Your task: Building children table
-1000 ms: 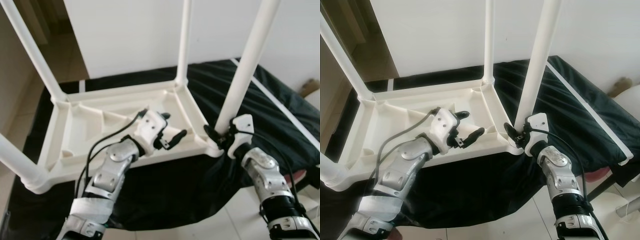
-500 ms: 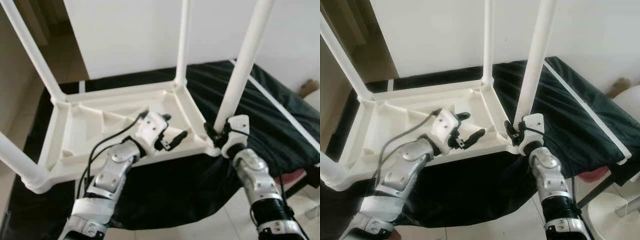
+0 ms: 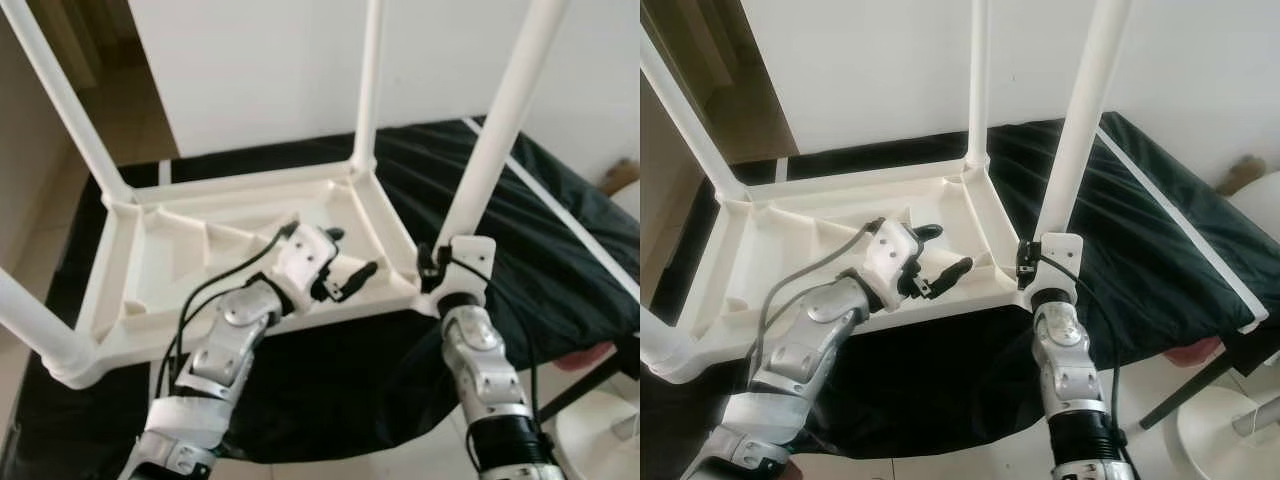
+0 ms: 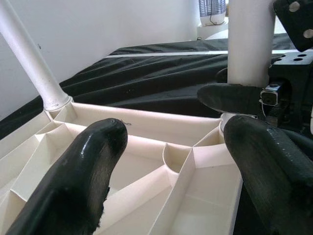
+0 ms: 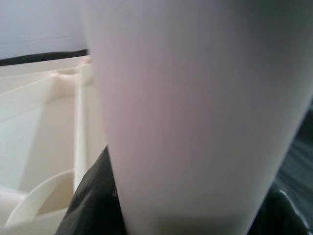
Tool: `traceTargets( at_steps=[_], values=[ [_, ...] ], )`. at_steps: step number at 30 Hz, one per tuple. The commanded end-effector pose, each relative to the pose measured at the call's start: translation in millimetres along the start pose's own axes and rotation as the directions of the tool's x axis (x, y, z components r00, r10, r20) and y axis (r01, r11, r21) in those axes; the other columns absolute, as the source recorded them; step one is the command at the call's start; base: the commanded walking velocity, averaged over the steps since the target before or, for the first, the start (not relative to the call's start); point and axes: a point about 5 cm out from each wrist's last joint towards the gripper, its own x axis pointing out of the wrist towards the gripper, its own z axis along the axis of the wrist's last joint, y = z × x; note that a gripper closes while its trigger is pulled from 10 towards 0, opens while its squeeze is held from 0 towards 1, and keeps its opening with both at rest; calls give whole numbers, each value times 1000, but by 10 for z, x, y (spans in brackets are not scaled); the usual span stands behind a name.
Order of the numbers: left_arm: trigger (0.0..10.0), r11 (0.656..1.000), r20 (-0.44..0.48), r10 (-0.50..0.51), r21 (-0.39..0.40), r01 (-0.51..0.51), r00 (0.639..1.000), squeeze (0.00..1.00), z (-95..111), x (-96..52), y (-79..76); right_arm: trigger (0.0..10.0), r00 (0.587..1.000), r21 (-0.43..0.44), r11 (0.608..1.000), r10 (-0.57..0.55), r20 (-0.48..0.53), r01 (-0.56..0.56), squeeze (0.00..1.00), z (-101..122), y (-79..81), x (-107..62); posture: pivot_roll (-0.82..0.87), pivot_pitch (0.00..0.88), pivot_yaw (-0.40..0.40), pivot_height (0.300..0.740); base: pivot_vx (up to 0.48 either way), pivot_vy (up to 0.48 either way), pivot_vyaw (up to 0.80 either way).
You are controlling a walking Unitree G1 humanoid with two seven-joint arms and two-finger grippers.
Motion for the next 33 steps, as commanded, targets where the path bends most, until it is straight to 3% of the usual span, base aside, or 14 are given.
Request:
traceTargets(
  at_steps=[1, 3, 6, 7, 16, 17, 18, 22, 24, 28, 29, 30, 33],
  values=[
    [10000, 1000, -9, 14, 15, -14, 1000, 0, -13, 15, -11, 0, 992, 8, 996, -83, -92, 84, 0, -181, -87, -61, -25, 0, 30, 740, 0, 0, 0],
    [10000, 1000, -8, 16, 16, -15, 1000, 0, -14, 18, -1, 0, 988, 33, 992, -118, -100, 122, 0, -177, -19, -86, -25, 0, 26, 740, 0, 0, 0],
    [10000, 1000, -6, 18, 15, -18, 1000, 0, -13, 16, -2, 0, 993, 34, 995, -88, -77, 91, 0, -133, 17, -101, -28, 0, 25, 740, 0, 0, 0],
    [10000, 1000, -7, 17, 16, -17, 1000, 0, -16, 15, -6, 10000, 996, 34, 997, -64, -54, 66, 0, -102, 18, -98, -27, 0, 24, 740, 0, 0, 0],
    [10000, 1000, -5, 18, 13, -18, 1000, 0, -18, 10, -14, 10000, 1000, 28, 1000, -15, -7, 15, 0, -31, -18, -127, -28, 0, 23, 740, 0, 0, 0],
    [10000, 1000, -5, 17, 13, -17, 1000, 0, -18, 9, -16, 10000, 1000, 31, 1000, -3, -4, 3, 298, -25, -43, -128, -28, 0, 22, 740, 0, 0, 0],
    [10000, 1000, -5, 17, 14, -17, 1000, 0, -18, 5, -20, 10000, 1000, 31, 999, 14, 10, -14, 1000, -7, -73, -133, -29, 0, 23, 740, 0, 0, 0],
    [10000, 1000, -5, 16, 14, -16, 1000, 0, -17, 0, -23, 10000, 999, 19, 999, 44, 30, -44, 1000, 18, -112, -144, -29, 0, 23, 740, 0, 0, 0],
    [10000, 1000, -4, 13, 14, -13, 1000, 0, -12, -9, -35, 10000, 992, 9, 995, 103, 73, -104, 1000, 74, -266, -176, -29, 0, 21, 740, 0, 0, 0],
    [10000, 1000, -4, 13, 14, -13, 1000, 0, -11, -10, -36, 10000, 991, 6, 994, 110, 77, -111, 1000, 80, -284, -179, -29, 0, 21, 740, 0, 0, 0],
    [10000, 1000, -2, 12, 13, -12, 1000, 0, -6, -12, -42, 10000, 983, -10, 986, 168, 74, -168, 1000, 74, -350, -188, -29, 0, 28, 740, 0, 0, 0],
    [10000, 1000, -1, 10, 13, -10, 1000, 0, 1, -11, -45, 10000, 971, -11, 973, 232, 53, -231, 153, 47, -387, -195, -28, 0, 31, 740, 0, 0, 0],
    [10000, 1000, -1, 10, 13, -10, 1000, 0, 1, -11, -45, 10000, 971, -11, 973, 232, 53, -231, 153, 47, -387, -195, -28, 0, 31, 740, 0, 0, 0]
  ],
)
